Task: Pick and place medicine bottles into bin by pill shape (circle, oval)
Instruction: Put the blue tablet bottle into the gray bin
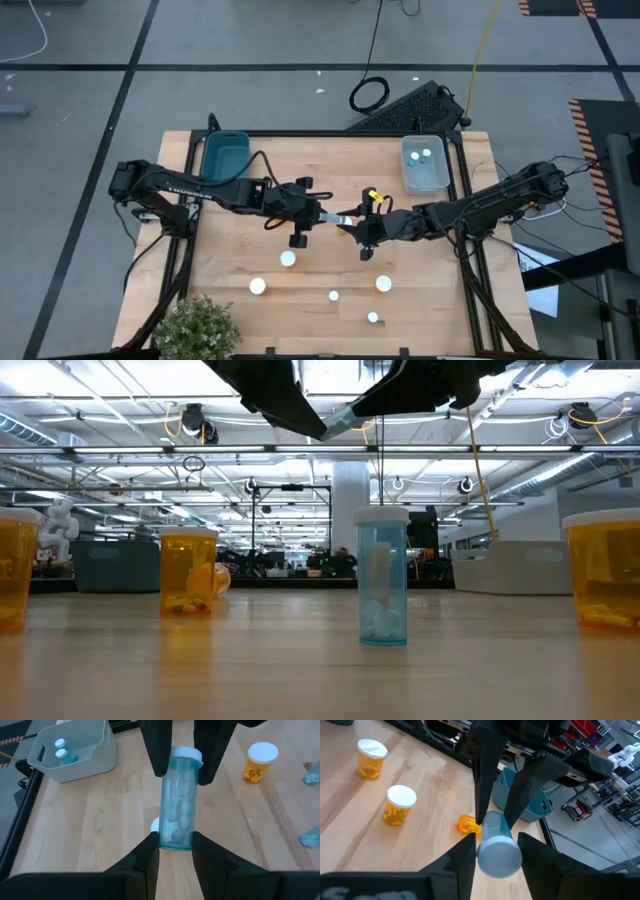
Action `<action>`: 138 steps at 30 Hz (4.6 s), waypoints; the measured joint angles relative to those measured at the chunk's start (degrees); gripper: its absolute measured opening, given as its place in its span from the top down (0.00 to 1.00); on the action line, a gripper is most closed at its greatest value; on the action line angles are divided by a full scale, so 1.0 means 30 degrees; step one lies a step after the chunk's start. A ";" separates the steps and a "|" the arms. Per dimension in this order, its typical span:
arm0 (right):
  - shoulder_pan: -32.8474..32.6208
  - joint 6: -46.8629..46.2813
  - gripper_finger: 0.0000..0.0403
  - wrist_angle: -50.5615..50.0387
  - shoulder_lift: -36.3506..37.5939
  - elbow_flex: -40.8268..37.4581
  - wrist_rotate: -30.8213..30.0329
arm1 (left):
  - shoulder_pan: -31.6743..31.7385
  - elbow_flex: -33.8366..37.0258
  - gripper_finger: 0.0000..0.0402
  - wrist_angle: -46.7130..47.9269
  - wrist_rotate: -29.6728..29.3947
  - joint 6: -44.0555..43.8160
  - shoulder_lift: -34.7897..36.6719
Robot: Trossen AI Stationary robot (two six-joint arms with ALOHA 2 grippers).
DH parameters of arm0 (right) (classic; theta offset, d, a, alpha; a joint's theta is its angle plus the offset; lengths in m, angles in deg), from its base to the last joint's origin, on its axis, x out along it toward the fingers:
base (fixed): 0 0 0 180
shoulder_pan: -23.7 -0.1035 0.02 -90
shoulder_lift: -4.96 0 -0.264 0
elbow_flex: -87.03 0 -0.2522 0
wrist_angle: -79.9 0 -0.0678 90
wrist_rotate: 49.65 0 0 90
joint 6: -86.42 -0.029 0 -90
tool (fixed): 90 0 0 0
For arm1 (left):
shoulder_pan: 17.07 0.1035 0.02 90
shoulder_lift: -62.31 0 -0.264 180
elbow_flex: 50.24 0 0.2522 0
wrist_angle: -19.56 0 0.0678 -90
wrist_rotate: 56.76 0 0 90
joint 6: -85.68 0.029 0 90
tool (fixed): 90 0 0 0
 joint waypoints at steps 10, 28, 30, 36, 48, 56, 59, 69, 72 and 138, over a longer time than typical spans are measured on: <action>-0.0007 -0.0009 0.71 -0.0068 0.0000 0.0000 0.0015 | -0.0127 0.0000 0.58 -0.0111 -0.0371 0.0019 0.0000; 0.3720 -0.6344 0.71 -0.7743 0.6021 0.0007 -0.0043 | 0.1582 0.0000 0.19 0.2537 -0.2793 -0.0486 0.1340; 0.5086 -0.7423 0.71 -0.9283 0.6725 0.0007 0.0108 | 0.1875 0.0000 0.22 0.2667 -0.2769 -0.0823 0.1086; 1.0168 -0.7777 0.71 -1.2397 0.7878 0.0007 0.2627 | 0.2300 0.0178 0.29 0.2997 -0.2725 -0.1366 0.0744; 1.8937 -0.3764 0.71 -1.6479 0.6746 0.0026 0.6714 | 0.2285 0.0372 0.31 0.2046 -0.2211 -0.1067 0.0581; 2.0359 -0.3961 0.71 -1.9952 0.6040 0.0022 0.6994 | 0.2285 0.0372 0.31 0.1873 -0.2164 -0.0921 0.0583; 2.0518 -0.4001 0.71 -2.0704 0.5813 0.0022 0.6994 | 0.2285 0.0372 0.31 0.1880 -0.2164 -0.0940 0.0583; 2.1579 -0.3965 0.71 -2.0837 0.3412 0.0022 0.6892 | 0.2285 0.0372 0.31 0.1860 -0.2164 -0.0984 0.0583; 2.1974 -0.3952 0.71 -2.0603 0.2284 0.0022 0.6108 | 0.2285 0.0372 0.31 0.1858 -0.2164 -0.0979 0.0583; 0.5154 -1.1449 0.48 -1.6881 1.0873 0.0015 0.3312 | -0.7276 0.0437 0.31 -0.2517 -0.3208 -0.4789 -0.4474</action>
